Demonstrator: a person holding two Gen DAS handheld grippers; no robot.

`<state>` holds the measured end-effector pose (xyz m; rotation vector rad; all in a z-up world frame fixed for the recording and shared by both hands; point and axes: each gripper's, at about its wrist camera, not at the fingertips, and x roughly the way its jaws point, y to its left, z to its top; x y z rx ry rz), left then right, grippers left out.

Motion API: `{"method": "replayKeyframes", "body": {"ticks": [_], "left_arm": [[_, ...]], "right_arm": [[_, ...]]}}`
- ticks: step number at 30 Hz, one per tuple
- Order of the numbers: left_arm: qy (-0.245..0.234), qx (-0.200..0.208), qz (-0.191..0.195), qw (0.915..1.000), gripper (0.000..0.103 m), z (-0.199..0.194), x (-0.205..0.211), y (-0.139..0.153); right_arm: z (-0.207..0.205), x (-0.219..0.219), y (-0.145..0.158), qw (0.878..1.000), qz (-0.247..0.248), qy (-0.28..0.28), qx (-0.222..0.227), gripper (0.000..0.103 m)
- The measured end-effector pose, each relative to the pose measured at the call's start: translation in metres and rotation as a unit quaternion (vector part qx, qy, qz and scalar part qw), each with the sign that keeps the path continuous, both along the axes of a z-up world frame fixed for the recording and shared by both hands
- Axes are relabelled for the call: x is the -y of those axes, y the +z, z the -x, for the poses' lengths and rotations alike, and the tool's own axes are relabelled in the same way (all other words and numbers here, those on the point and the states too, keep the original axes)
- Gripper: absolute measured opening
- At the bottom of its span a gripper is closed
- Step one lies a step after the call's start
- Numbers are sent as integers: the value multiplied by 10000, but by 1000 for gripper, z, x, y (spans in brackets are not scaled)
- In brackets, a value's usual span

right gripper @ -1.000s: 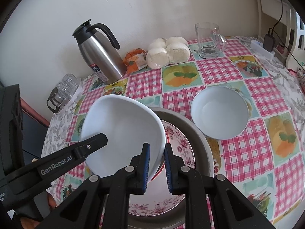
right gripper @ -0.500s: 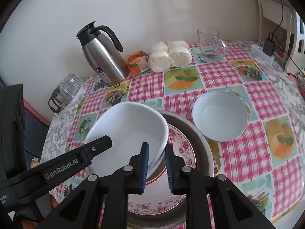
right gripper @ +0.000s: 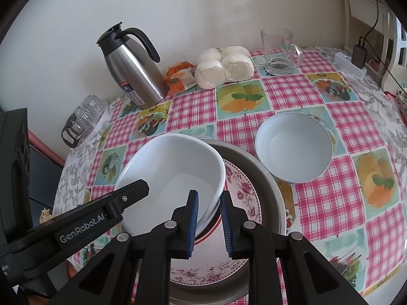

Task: Organize plates and bowls
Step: 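Lower the white square bowl into the red-rimmed bowl in the basin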

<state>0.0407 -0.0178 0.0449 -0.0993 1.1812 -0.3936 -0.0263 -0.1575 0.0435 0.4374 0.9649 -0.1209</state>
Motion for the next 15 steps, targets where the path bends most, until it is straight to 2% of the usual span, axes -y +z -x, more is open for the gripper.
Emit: {"method": "replayKeyframes", "body": {"ticks": [15], "left_arm": [[84,-30,63,9999,26,-2,-3,0]], "right_arm": [[-1,-4,-2,9999,87,64,-39,21]]}}
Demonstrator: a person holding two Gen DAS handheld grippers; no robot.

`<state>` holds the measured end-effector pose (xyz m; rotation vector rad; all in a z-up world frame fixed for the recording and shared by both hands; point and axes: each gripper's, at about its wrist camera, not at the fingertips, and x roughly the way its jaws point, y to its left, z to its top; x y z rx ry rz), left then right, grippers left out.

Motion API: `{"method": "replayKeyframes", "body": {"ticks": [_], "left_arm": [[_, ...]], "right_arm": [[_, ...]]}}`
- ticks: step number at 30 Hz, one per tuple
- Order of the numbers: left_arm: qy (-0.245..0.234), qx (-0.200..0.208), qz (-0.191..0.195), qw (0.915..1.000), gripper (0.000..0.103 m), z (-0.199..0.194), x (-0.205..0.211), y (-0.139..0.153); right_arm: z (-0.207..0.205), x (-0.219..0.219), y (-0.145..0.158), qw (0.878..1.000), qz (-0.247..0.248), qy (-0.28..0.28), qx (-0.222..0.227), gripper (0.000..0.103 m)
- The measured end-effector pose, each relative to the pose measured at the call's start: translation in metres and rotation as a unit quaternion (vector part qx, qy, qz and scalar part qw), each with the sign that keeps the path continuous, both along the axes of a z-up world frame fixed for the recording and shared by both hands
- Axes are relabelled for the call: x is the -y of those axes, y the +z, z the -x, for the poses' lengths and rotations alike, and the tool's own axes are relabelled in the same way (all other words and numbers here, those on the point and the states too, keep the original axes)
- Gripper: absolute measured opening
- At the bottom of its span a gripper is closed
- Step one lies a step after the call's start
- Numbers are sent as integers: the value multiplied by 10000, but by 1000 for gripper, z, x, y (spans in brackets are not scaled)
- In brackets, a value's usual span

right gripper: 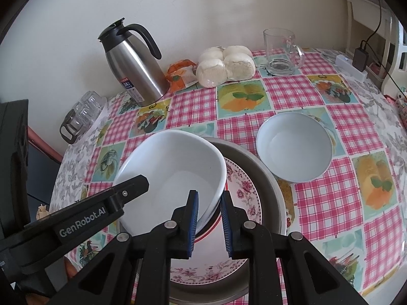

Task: Organize plates and bowls
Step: 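Lower the white square bowl into the red-rimmed bowl in the basin, then open the right gripper to release the white square bowl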

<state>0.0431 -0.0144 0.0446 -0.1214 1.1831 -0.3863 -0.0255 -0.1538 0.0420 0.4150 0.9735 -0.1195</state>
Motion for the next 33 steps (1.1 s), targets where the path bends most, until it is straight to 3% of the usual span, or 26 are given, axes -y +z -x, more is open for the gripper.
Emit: {"method": "replayKeyframes", "body": {"ticks": [18,20,22,33], "left_arm": [[372,139,135,9991,28,-3,-16,9],[395,118,125,9991,32,-4,-16,9],[431,110,149,9989,47,-4,-17,9],[629,120,108,9979,67,-6,-24,9]], "right_arm": [[5,15,7,9992,-224,-258,182,21],[5,18,7,9990,-229,-334,191,29],[6,20,7,9988,-240,-393,193,52],[3,19,7,9989,-121,-403,210,77]]}}
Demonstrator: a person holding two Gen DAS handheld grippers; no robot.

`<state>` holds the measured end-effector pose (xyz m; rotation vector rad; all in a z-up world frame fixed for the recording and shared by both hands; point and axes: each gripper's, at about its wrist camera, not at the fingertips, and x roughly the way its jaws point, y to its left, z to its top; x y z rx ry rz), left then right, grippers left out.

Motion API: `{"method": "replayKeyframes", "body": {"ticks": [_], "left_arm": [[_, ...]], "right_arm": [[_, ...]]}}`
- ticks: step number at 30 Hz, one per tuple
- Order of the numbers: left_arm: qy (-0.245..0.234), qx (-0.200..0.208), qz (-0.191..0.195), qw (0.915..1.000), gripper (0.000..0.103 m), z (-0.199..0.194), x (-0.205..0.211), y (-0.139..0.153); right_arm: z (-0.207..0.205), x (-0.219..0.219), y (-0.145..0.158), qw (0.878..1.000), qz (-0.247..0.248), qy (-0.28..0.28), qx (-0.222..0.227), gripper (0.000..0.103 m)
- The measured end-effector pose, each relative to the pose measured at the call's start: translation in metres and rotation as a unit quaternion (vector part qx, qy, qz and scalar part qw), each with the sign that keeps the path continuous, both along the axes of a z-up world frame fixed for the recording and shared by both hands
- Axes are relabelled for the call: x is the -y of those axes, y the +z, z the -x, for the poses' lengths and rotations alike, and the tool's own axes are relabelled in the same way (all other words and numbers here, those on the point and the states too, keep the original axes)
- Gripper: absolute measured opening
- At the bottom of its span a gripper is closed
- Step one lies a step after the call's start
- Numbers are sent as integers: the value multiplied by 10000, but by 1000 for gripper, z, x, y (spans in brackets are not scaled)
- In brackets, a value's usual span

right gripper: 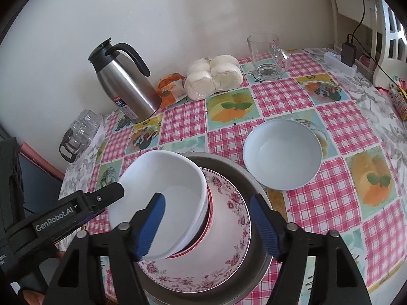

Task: Organize plates and bowls
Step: 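Open the right gripper to release the white square bowl, then move the right gripper to the rim of the light blue bowl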

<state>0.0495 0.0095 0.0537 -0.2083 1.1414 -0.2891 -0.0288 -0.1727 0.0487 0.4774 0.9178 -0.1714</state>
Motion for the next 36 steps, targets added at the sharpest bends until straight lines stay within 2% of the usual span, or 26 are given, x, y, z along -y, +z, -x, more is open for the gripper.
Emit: {"method": "replayKeyframes", "body": {"ticks": [2,3,10,13,20,31,36], "left_arm": [[33,49,-66,10000,71,0,0,1],[53,76,-106,9999,79,0,-1,1],[315,264,-323,9986,82,-2,-8,1],[421,306,-367,9980,94,-2,-12,2],[570,380,-405,9968,95,0,-16,5],[741,556,-472,9946,96,7,-13,16],[780,787,-376,9931,96,13,-3,28]], "right_arm": [[0,0,0,10000,14,8,11,80],[0,0,0,10000,30,14,15,82],[0,1,1,9999,102,58,108,89],[0,0,3,9997,173,75,163,92],[2,1,5,9990,353,79,256,103],[6,10,8,9984,463,-16,317,103],[12,20,11,9982,497,-75,337,103]]}}
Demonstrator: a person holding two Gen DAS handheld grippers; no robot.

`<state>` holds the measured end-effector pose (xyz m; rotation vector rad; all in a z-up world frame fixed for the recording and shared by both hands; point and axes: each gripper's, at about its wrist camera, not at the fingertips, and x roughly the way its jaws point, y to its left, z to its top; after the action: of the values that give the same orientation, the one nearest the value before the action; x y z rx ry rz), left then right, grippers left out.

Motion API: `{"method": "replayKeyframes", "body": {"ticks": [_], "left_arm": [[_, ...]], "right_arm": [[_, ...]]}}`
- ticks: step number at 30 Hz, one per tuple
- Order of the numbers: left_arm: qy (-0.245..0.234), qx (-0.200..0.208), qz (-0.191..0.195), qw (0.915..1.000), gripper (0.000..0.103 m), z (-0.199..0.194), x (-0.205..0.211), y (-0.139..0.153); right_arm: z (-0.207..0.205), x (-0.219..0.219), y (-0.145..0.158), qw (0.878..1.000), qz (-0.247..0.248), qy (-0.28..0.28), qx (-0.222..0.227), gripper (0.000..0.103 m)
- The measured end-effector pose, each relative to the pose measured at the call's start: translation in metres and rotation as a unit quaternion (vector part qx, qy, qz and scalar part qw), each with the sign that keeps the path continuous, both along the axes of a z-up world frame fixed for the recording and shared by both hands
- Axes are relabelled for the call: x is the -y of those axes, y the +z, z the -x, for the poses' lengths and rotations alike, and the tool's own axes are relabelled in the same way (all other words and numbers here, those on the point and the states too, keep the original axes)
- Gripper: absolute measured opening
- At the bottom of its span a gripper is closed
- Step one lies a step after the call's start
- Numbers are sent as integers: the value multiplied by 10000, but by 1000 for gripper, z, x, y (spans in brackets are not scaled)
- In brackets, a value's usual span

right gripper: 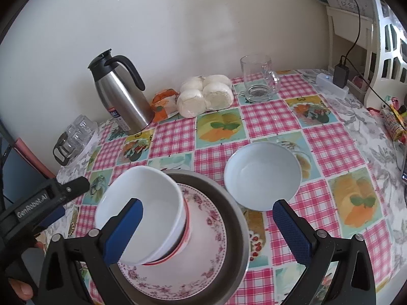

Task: Organize plates and bowls
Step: 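Move the right gripper to the rim of the light blue bowl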

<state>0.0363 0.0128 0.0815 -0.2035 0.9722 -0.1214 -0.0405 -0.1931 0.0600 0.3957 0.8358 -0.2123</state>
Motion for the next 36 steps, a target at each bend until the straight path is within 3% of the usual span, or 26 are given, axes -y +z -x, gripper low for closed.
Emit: {"method": "replayKeyframes", "body": {"ticks": [14,29,36], "left_arm": [[-801,693,-81,9943,96,29,76,27],[-1671,866,-371,9814,96,46,161,24],[-1740,758,-519,9804,96,35,182,15]], "right_arm": [[26,64,4,9985,-83,-538,24,103],[57,132,-9,9916,-411,-1224,48,103],[55,148,-19,9882,-539,-1431,-7,103]]}}
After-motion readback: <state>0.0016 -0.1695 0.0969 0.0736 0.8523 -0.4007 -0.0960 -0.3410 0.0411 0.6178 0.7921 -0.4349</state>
